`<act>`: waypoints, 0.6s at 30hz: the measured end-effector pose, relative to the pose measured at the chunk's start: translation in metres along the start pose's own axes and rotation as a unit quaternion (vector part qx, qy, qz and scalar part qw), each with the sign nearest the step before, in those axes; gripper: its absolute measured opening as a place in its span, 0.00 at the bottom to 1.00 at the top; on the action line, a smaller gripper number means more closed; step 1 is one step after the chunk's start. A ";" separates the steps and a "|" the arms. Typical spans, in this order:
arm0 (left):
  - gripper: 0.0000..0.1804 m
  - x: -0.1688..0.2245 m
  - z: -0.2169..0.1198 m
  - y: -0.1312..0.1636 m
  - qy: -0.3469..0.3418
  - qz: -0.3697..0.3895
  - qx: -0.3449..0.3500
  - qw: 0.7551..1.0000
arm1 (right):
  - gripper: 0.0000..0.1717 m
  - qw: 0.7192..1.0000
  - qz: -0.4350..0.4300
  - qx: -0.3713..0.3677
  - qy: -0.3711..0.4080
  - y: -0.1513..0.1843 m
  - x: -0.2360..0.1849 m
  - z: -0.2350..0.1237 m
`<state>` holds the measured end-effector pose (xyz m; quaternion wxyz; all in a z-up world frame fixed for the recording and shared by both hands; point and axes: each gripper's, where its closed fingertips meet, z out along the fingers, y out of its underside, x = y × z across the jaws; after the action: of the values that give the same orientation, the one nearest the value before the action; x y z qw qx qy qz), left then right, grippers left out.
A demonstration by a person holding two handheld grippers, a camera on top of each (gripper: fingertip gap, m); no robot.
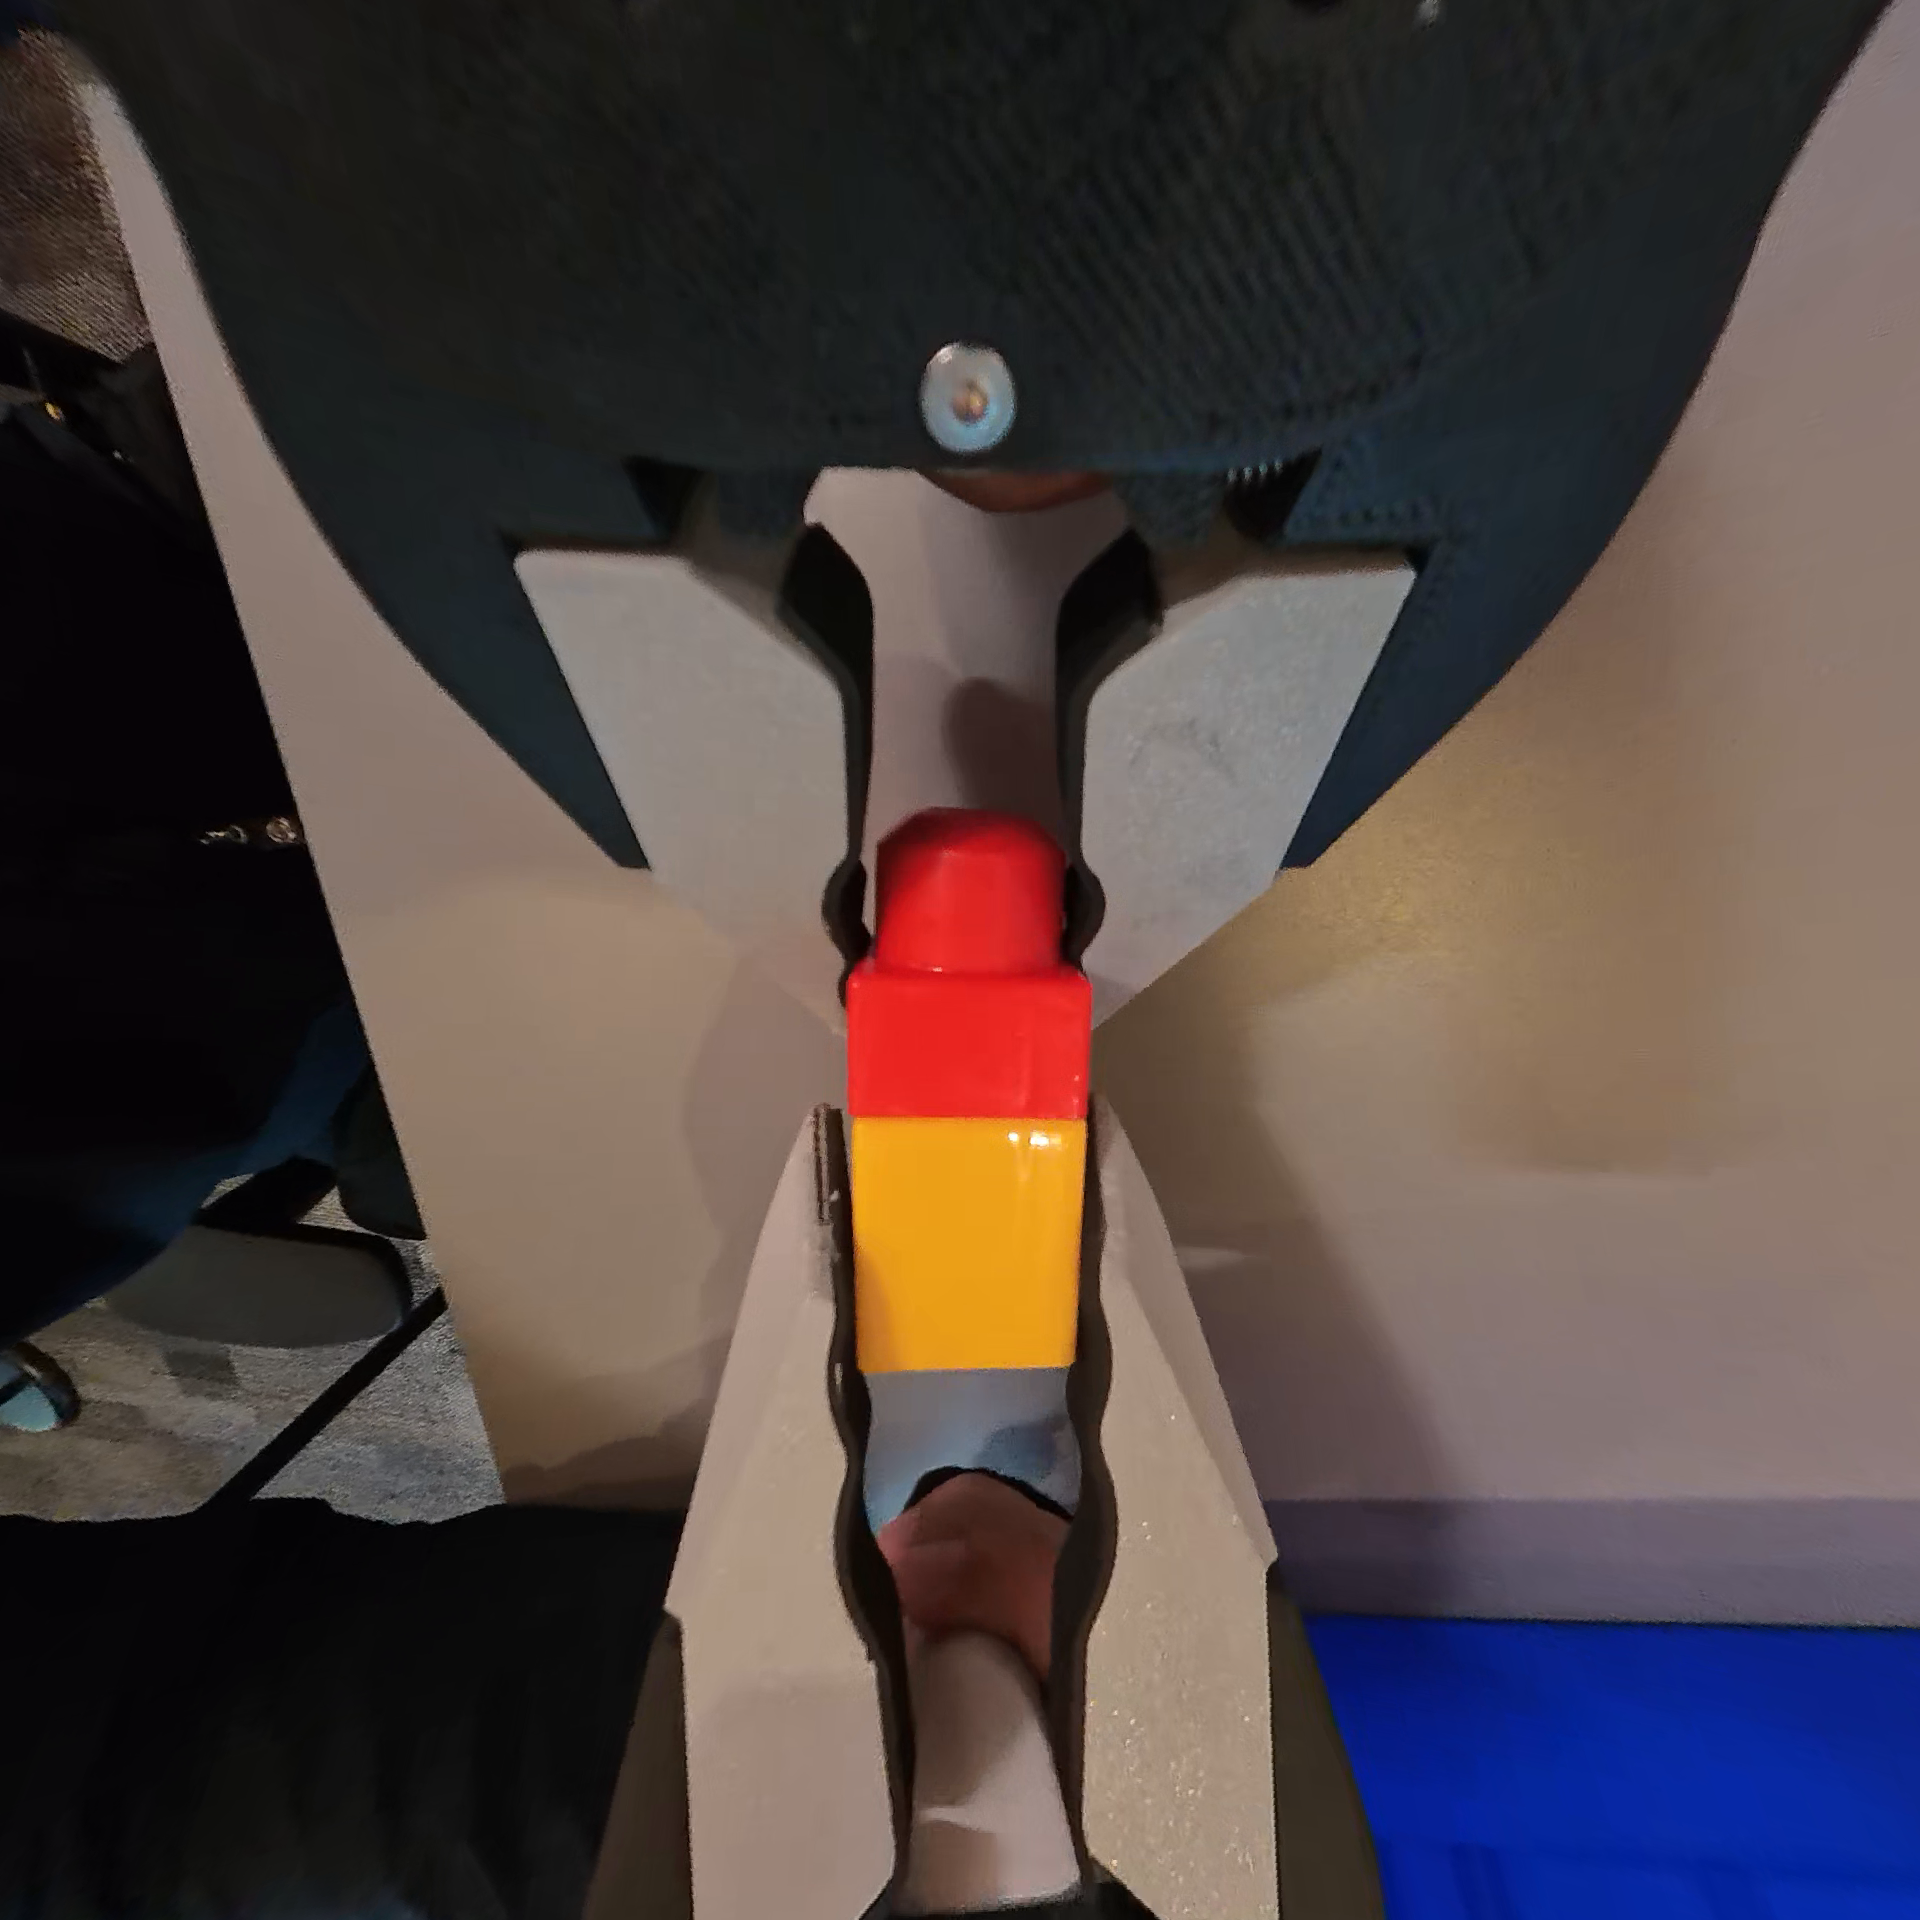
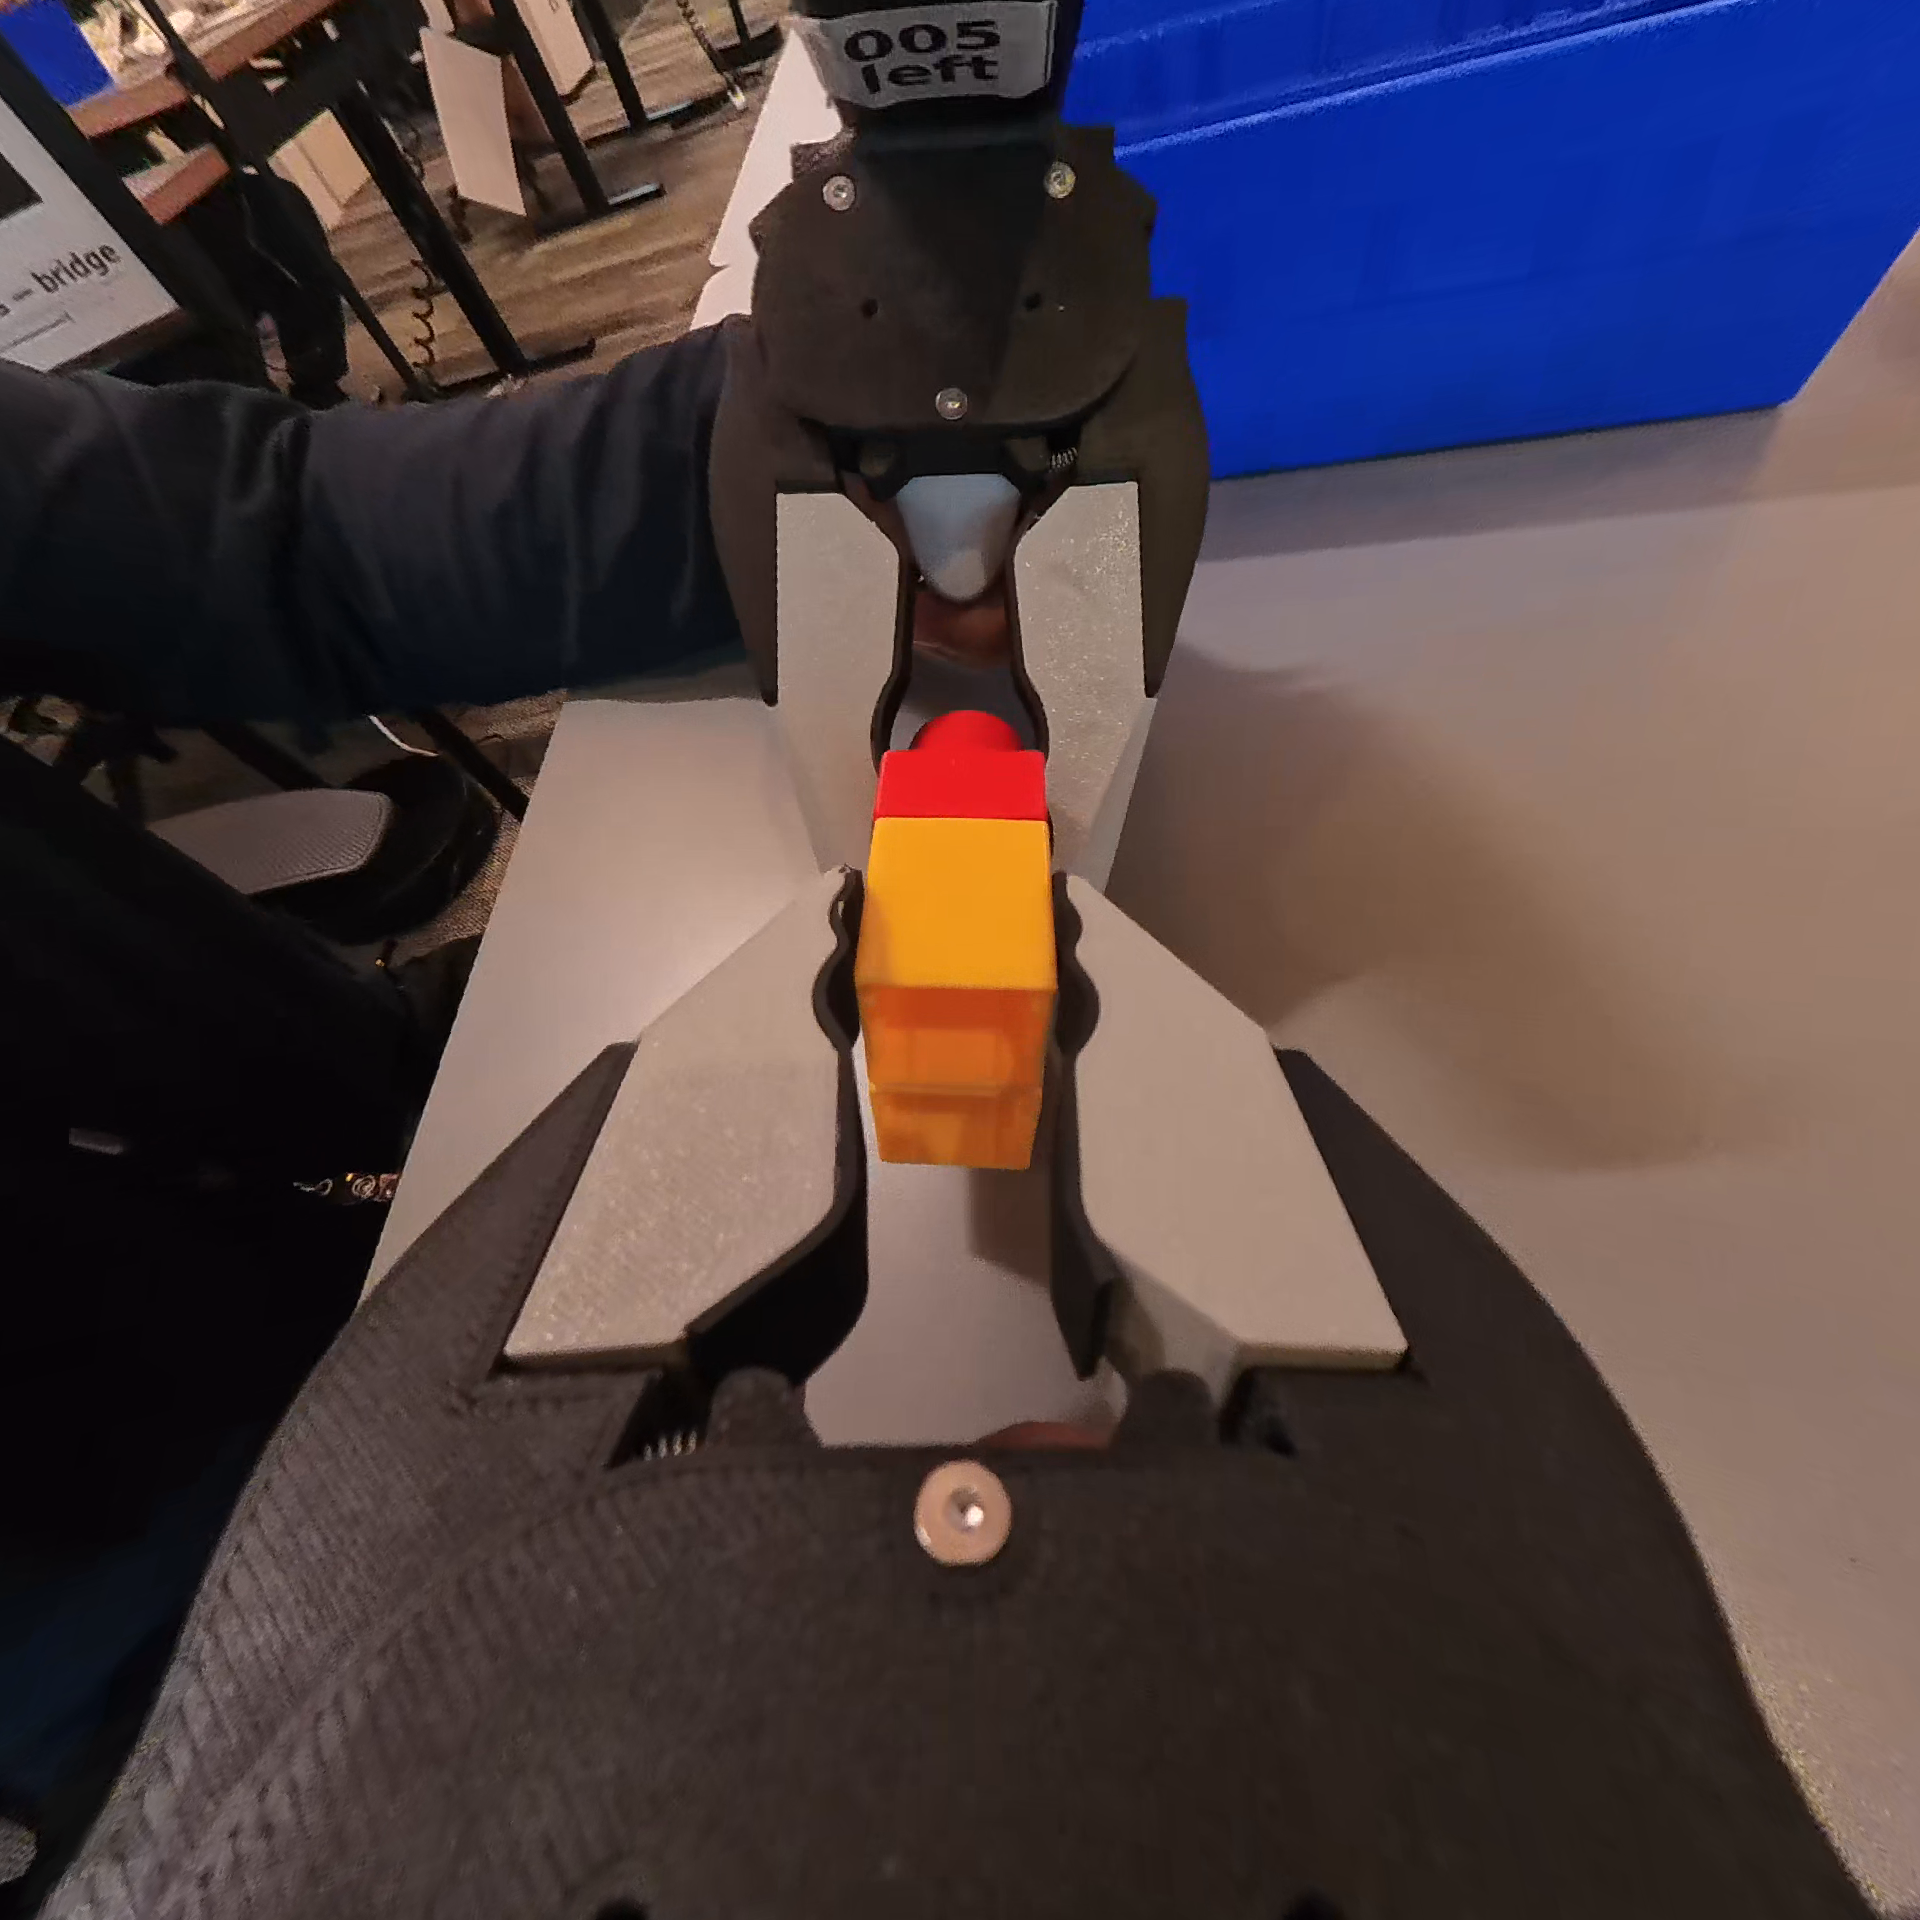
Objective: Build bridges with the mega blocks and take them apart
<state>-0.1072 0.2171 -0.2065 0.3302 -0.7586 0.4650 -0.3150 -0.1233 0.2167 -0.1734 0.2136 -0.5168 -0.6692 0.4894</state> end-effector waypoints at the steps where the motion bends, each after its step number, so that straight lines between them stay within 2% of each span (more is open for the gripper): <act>1: 0.18 -0.001 -0.001 -0.001 -0.003 -0.001 0.002 1.000 | 0.19 1.000 0.003 0.005 0.001 -0.002 0.001 0.000; 9: 0.18 -0.004 0.001 0.005 -0.005 -0.007 -0.011 1.000 | 0.19 1.000 0.015 -0.002 0.004 0.003 0.004 0.004; 14: 0.18 0.000 -0.001 -0.006 0.004 -0.008 0.019 1.000 | 0.19 0.999 0.032 0.019 -0.012 -0.007 -0.001 -0.003; 18: 0.19 -0.005 0.001 0.000 -0.019 0.002 -0.002 1.000 | 0.22 0.999 0.026 -0.022 0.006 0.005 0.003 0.004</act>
<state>-0.1082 0.2217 -0.2084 0.3377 -0.7641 0.4613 -0.2989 -0.1254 0.2173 -0.1803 0.1937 -0.5411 -0.6649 0.4770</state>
